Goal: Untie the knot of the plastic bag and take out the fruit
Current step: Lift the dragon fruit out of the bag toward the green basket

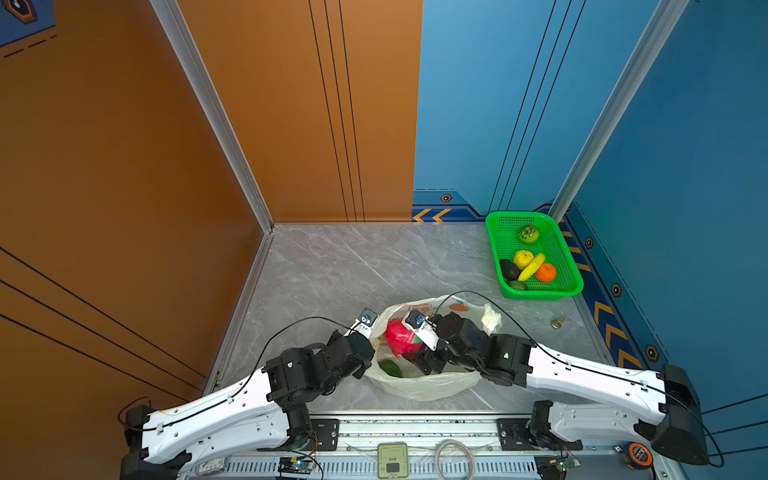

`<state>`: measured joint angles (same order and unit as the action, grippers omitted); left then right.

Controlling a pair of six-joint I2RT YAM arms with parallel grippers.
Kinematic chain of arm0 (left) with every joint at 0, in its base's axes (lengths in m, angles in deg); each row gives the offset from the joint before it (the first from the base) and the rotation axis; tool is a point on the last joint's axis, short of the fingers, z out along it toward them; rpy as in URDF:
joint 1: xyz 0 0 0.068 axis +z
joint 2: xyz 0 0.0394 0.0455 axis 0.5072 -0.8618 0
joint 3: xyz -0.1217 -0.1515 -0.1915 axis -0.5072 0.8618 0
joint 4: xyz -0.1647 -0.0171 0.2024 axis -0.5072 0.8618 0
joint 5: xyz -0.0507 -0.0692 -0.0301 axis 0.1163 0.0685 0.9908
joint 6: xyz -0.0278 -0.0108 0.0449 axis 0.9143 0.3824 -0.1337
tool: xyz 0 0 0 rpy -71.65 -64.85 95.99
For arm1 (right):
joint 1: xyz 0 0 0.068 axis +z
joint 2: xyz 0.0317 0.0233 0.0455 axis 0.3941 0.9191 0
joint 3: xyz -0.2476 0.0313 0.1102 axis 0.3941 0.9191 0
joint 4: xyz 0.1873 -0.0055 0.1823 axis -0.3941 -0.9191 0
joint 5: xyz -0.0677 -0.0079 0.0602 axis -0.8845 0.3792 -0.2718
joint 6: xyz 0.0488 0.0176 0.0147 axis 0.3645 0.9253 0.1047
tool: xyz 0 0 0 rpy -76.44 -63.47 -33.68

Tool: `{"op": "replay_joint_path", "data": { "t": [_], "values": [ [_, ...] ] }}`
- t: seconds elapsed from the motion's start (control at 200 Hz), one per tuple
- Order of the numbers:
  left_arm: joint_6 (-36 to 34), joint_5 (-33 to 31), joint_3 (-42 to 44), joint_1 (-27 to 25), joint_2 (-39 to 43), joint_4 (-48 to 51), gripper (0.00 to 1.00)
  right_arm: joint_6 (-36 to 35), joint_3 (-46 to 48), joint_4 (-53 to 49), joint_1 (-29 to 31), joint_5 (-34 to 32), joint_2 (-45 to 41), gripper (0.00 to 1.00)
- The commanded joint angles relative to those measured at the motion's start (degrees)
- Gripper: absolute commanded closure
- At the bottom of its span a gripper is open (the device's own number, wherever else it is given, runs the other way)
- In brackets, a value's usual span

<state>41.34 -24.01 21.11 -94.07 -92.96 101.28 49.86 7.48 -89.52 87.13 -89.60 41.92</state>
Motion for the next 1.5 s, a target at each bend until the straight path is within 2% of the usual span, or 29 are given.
{"op": "replay_joint_path", "data": {
  "t": [0.0, 0.185, 0.421, 0.571, 0.856, 1.046, 1.257, 1.497],
  "values": [
    [-0.44, -2.48, -2.4, 1.13, -1.37, -1.15, 1.0, 2.21, 0.84, 6.39, -1.09, -0.38, -2.95, 0.41],
    [-0.31, -2.9, -3.3, 2.11, -3.28, -1.27, 1.0, 3.71, 2.84, 11.87, -1.98, -0.88, -5.18, 0.4],
    [-0.88, -3.41, -4.6, 5.1, -4.32, -1.15, 1.0, 4.32, 3.91, 12.82, -0.39, -1.06, -6.92, 0.38],
    [-1.58, -1.06, -5.86, 7.49, -5.99, -1.37, 1.0, 5.13, 5.28, 14.68, -0.01, -2.23, -8.96, 0.37],
    [-1.06, 1.36, -6.67, 7.52, -9.13, -1.77, 1.0, 8.0, 4.63, 21.54, -1.54, -3.39, -9.44, 0.36],
    [-0.88, 1.57, -6.15, 7.52, -8.42, -1.68, 1.0, 9.78, 3.31, 23.05, -1.74, -5.49, -10.63, 0.35],
    [-1.06, 2.02, -6.38, 7.44, -8.21, -1.77, 1.0, 12.35, 1.97, 24.7, -4.08, -4.48, -12.6, 0.33],
    [-1.93, 1.79, -7.63, 6.58, -10.14, -1.77, 1.0, 15.21, -2.32, 25.92, -5.59, -3.16, -10.67, 0.32]
  ]
}}
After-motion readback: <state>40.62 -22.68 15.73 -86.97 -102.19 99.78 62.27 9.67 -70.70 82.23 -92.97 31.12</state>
